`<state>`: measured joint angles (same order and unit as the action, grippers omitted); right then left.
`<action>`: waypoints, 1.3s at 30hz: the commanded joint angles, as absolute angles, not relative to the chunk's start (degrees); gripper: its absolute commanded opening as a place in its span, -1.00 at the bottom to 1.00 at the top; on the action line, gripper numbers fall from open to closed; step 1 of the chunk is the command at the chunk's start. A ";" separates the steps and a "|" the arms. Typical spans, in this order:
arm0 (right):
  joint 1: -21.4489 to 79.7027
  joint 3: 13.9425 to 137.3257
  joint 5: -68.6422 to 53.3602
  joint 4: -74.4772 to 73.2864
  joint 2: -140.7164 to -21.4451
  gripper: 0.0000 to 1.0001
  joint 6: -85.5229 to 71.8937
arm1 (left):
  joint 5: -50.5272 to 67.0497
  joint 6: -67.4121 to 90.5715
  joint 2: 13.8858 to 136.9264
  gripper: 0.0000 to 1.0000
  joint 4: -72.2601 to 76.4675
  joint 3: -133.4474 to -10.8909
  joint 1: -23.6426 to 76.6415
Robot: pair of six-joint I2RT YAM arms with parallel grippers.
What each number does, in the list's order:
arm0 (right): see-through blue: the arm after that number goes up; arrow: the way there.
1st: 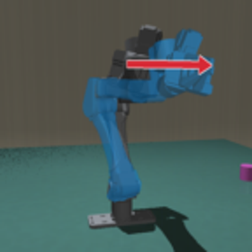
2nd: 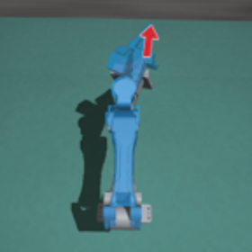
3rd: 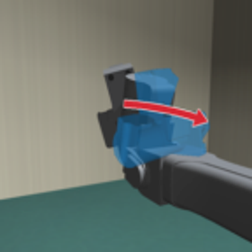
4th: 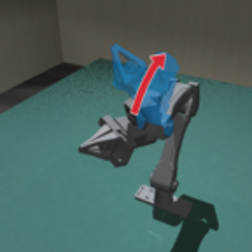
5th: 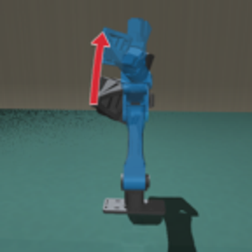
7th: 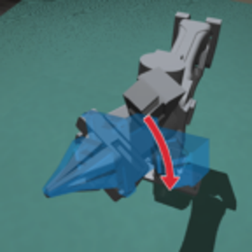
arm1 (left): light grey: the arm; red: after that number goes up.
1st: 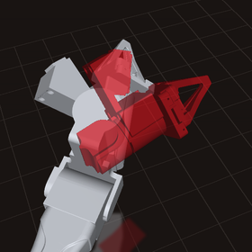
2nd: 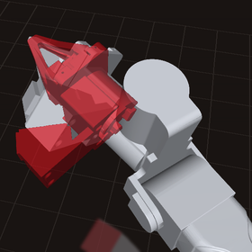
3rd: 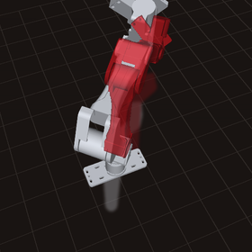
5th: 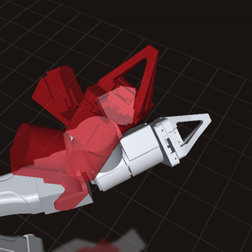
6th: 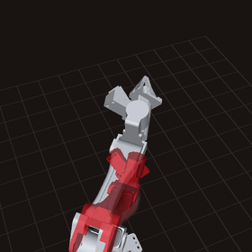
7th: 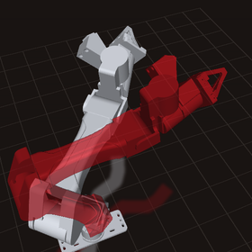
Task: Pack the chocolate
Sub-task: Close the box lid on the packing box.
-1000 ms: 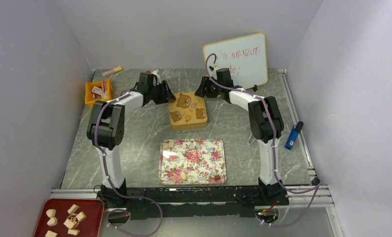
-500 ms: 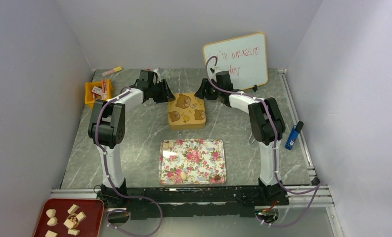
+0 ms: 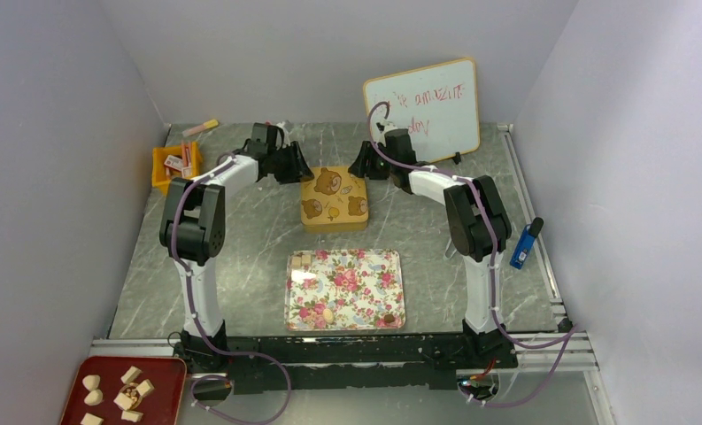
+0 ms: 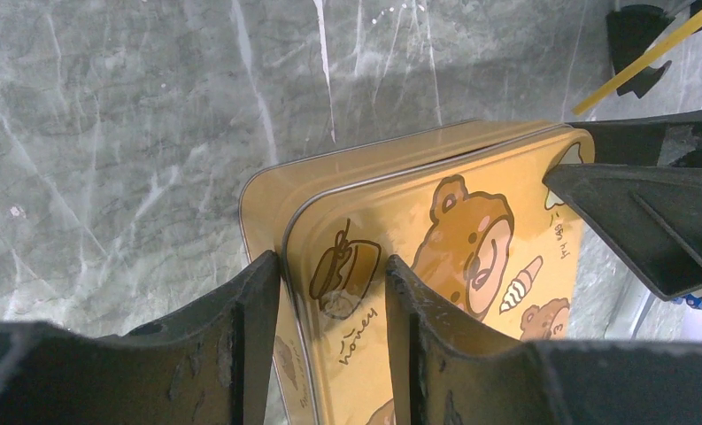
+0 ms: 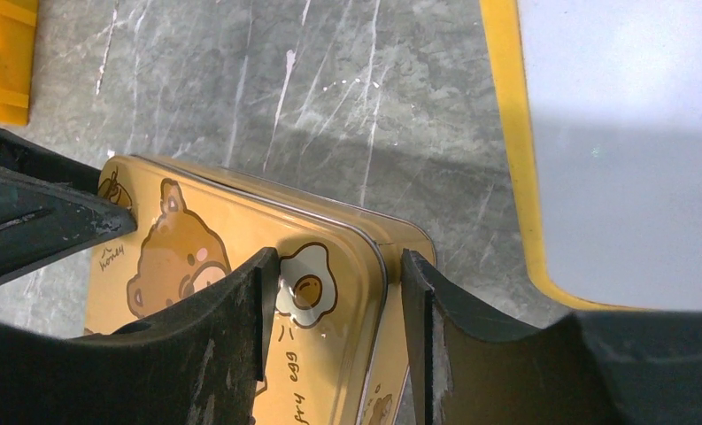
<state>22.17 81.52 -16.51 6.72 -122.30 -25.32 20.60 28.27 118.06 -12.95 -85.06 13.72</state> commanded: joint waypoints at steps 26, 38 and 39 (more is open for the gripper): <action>28.59 72.57 -20.65 -17.07 -130.48 -1.00 -23.99 | 8.61 24.52 127.40 -0.90 -27.16 -81.36 19.68; 28.57 69.45 -21.84 -15.01 -130.21 -1.00 -25.45 | 8.63 23.63 128.83 -0.90 -28.19 -81.81 20.37; 28.59 70.03 -21.69 -15.43 -130.25 -1.00 -25.34 | 8.61 23.55 128.99 -0.90 -28.46 -82.29 20.38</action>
